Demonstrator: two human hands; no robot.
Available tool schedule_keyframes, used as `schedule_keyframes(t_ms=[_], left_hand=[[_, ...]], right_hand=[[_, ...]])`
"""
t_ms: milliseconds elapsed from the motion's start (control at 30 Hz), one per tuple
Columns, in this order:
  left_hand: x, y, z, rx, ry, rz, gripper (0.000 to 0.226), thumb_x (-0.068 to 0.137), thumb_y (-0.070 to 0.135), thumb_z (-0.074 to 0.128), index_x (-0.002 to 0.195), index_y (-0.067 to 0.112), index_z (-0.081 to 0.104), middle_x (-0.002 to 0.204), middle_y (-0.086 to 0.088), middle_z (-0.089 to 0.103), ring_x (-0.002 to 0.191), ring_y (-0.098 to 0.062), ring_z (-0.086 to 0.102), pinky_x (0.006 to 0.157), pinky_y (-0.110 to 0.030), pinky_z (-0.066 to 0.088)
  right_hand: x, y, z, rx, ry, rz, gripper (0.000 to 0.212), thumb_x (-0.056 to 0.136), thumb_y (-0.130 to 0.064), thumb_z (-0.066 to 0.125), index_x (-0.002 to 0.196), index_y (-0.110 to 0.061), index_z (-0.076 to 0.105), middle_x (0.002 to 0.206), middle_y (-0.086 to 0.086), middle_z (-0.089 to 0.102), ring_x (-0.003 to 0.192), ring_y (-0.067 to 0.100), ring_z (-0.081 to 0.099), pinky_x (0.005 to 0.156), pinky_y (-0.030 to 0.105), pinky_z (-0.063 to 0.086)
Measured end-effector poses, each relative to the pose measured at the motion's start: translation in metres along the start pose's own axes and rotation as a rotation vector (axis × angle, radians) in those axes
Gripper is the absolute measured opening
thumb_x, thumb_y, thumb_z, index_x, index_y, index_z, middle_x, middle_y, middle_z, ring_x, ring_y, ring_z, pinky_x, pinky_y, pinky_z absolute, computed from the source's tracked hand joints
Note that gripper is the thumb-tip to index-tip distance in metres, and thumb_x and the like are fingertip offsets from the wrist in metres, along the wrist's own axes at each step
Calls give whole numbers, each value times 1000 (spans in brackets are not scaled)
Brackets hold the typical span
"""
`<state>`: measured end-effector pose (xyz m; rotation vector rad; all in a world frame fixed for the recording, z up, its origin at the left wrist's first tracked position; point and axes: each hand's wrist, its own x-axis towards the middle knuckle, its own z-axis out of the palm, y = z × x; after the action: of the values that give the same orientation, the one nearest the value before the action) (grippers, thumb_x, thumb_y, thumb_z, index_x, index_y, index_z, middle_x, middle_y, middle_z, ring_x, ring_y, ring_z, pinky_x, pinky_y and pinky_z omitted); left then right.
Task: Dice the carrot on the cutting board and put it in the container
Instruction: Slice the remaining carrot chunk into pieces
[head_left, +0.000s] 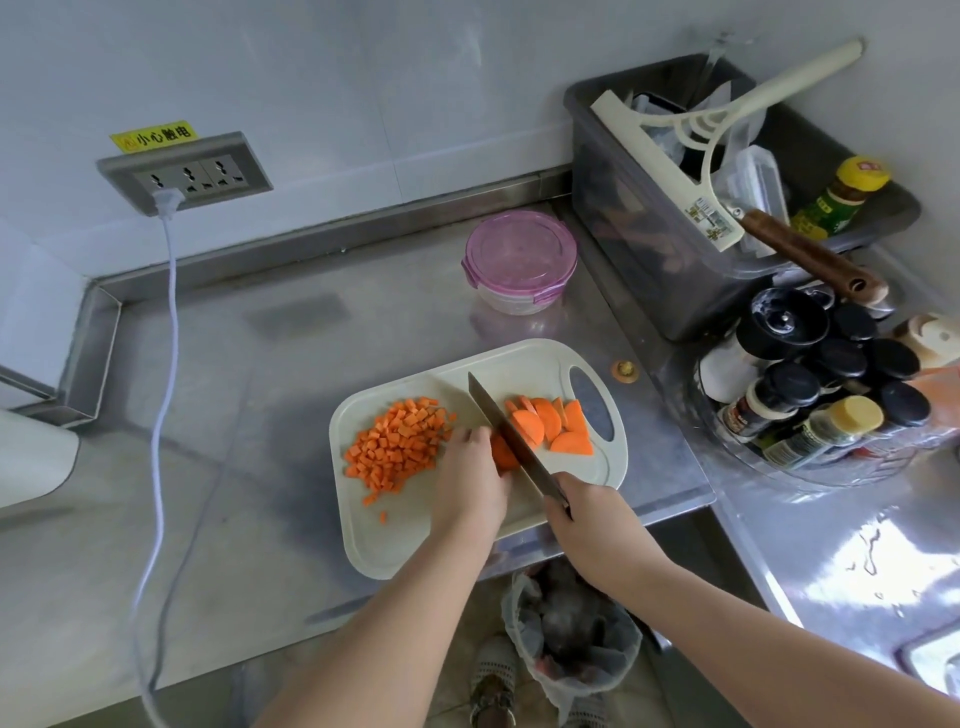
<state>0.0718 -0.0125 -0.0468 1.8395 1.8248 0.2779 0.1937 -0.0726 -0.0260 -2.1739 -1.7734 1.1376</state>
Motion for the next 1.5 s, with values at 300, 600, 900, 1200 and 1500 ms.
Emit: schedule_keyframes(t_ms=[300, 600, 900, 1200, 1500], left_hand=[[-1, -2, 2, -39, 22, -31, 34, 87, 19, 64, 120, 12, 56, 119, -4, 56, 109, -21, 56, 86, -27, 47], [-4, -6, 6, -201, 30, -76, 28, 84, 15, 66, 112, 15, 64, 110, -2, 60, 99, -19, 59, 80, -23, 46], [10, -10, 2, -375, 7, -225, 22, 87, 11, 63, 109, 9, 70, 104, -4, 71, 95, -16, 64, 77, -20, 44], [15, -13, 0, -556, -62, -355, 14, 82, 15, 72, 74, 23, 63, 69, 9, 67, 86, -19, 68, 87, -33, 53], [16, -15, 0, -588, -88, -387, 7, 78, 15, 74, 84, 19, 71, 86, -4, 73, 90, -25, 68, 86, -36, 54]], right_hand=[[-1, 0, 0, -44, -32, -19, 25, 103, -28, 39, 122, -19, 52, 96, -1, 62, 80, 11, 61, 71, 20, 53], [0, -1, 0, -100, -59, -54, 29, 103, -30, 40, 127, -17, 51, 95, -2, 63, 77, 11, 62, 70, 21, 55], [2, -4, 4, -173, -90, -68, 35, 104, -28, 38, 138, -19, 43, 94, -3, 64, 79, 13, 65, 71, 26, 59], [-6, -9, -8, -303, 39, -64, 39, 100, -7, 39, 138, -14, 36, 76, -2, 47, 66, 21, 52, 55, 28, 42], [-8, -19, 8, -247, -16, -4, 38, 99, -11, 39, 137, -17, 38, 79, 0, 54, 71, 20, 60, 60, 31, 49]])
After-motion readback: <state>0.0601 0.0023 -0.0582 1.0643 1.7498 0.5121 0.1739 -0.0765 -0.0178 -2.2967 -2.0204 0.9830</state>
